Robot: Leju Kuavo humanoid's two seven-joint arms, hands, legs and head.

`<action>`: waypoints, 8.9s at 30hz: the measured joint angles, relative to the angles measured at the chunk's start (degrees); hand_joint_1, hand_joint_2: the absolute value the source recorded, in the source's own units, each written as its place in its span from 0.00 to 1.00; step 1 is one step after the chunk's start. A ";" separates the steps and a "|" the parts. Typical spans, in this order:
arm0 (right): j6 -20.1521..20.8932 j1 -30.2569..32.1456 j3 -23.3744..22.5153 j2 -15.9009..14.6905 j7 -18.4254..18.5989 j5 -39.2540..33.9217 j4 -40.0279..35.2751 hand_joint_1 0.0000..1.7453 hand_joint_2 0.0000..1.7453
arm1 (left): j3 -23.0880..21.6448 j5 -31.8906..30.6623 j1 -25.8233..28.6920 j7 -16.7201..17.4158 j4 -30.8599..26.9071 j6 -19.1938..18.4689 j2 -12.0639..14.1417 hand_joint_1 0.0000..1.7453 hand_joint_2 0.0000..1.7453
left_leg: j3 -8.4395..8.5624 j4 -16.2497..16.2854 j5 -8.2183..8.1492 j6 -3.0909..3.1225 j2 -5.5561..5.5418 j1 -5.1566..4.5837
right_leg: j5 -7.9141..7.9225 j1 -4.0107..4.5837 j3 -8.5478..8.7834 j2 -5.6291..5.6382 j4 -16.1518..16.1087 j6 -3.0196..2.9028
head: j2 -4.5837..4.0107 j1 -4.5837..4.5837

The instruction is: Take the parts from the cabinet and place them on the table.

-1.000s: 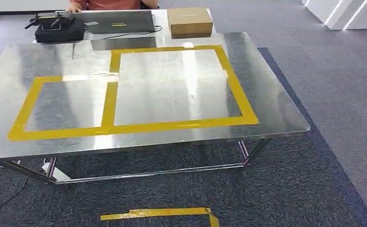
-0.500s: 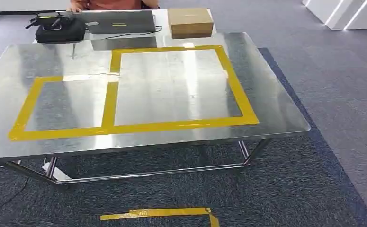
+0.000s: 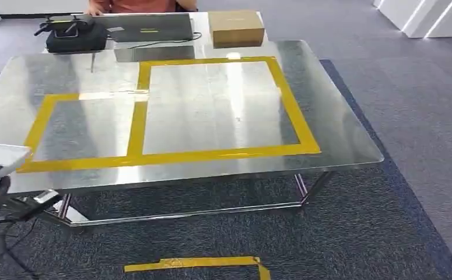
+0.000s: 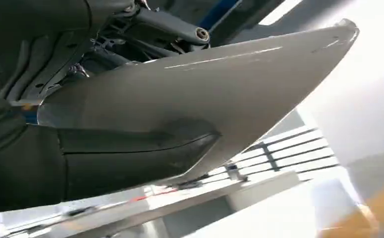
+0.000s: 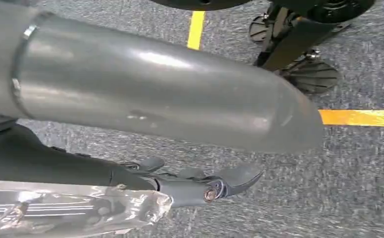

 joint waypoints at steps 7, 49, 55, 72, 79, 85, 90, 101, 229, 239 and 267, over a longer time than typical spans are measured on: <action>0.02 0.02 0.70 -0.48 0.92 -0.02 -0.02 0.00 0.00 | -18.27 -1.92 -9.14 1.22 4.08 -3.34 -3.60 1.00 1.00 | -0.05 0.03 0.02 0.02 0.16 -0.10 | 0.09 -0.09 -0.10 0.22 0.00 0.08 | 0.00 0.00; 0.48 0.23 2.64 -1.38 0.57 -0.02 -2.30 0.00 0.00 | -36.97 -8.72 -17.10 5.33 9.72 -5.07 -10.58 1.00 1.00 | -0.11 0.04 0.03 0.02 0.22 -0.09 | 0.09 -0.07 -0.22 0.29 0.01 0.10 | 0.00 -0.02; 0.74 0.20 2.91 -1.38 -0.02 -0.02 -2.78 0.00 0.00 | -35.72 -7.23 -18.11 6.01 10.31 -4.63 -11.32 1.00 1.00 | -0.11 0.04 0.03 0.02 0.22 -0.09 | 0.09 -0.06 -0.22 0.29 0.01 0.10 | 0.00 -0.02; 0.81 0.02 3.37 -1.49 -0.02 -0.02 -4.00 0.00 0.00 | -35.40 -3.71 -20.29 5.20 14.01 -4.41 -16.06 1.00 1.00 | -0.12 0.04 0.03 0.02 0.22 -0.10 | 0.10 -0.08 -0.23 0.27 0.01 0.10 | 0.00 -0.02; 0.81 -0.02 3.37 -1.55 0.15 -0.02 -4.28 0.00 0.00 | -35.79 -1.40 -20.71 5.20 16.68 -3.45 -18.34 1.00 1.00 | -0.13 0.04 0.03 0.02 0.22 -0.10 | 0.10 -0.07 -0.23 0.28 0.01 0.10 | 0.00 -0.04; 0.81 -0.17 3.41 -1.57 0.74 -0.02 -4.50 0.00 0.00 | -35.99 -0.81 -21.49 5.20 18.84 -3.08 -20.22 1.00 1.00 | -0.13 0.04 0.03 0.03 0.22 -0.10 | 0.10 -0.08 -0.23 0.28 0.01 0.10 | 0.00 -0.02; 0.81 -0.55 3.76 -1.60 0.74 -0.02 -4.85 0.00 0.00 | -36.07 0.37 -22.48 5.20 20.17 -3.10 -21.68 1.00 1.00 | -0.13 0.04 0.03 0.03 0.22 -0.10 | 0.10 -0.08 -0.23 0.28 0.01 0.10 | 0.00 -0.02; 0.81 -0.88 4.28 -1.68 0.77 -0.02 -5.40 0.00 0.00 | -36.20 0.72 -24.49 5.20 22.33 -3.50 -23.73 1.00 1.00 | -0.13 0.04 0.03 0.03 0.22 -0.10 | 0.10 -0.08 -0.24 0.28 0.01 0.10 | 0.00 -0.04; -2.12 -0.21 5.73 -1.70 -3.45 0.17 -2.56 0.00 0.00 | -34.54 -9.72 -11.32 7.74 2.82 -2.93 -7.10 0.00 0.00 | -0.84 -0.13 0.61 -1.90 -6.00 1.38 | 0.21 -2.17 -2.58 3.85 2.29 1.42 | 0.00 0.55; -2.16 -0.32 5.75 -1.64 -3.45 0.18 -2.14 0.00 0.00 | -35.31 -9.72 -11.07 7.76 2.58 -2.97 -6.80 0.00 0.00 | -5.06 6.88 1.15 0.02 1.18 0.09 | -0.67 -0.47 -1.34 -2.68 2.04 -0.80 | 0.00 -0.22; -2.40 -0.35 6.27 -0.90 -2.34 1.09 -1.09 0.00 0.00 | -34.24 -7.54 -6.51 7.78 0.91 -3.67 -4.54 0.00 0.00 | -11.09 16.75 -4.61 -1.53 -0.07 0.02 | 0.04 -0.86 -2.03 -1.26 1.65 -1.56 | 0.00 -0.63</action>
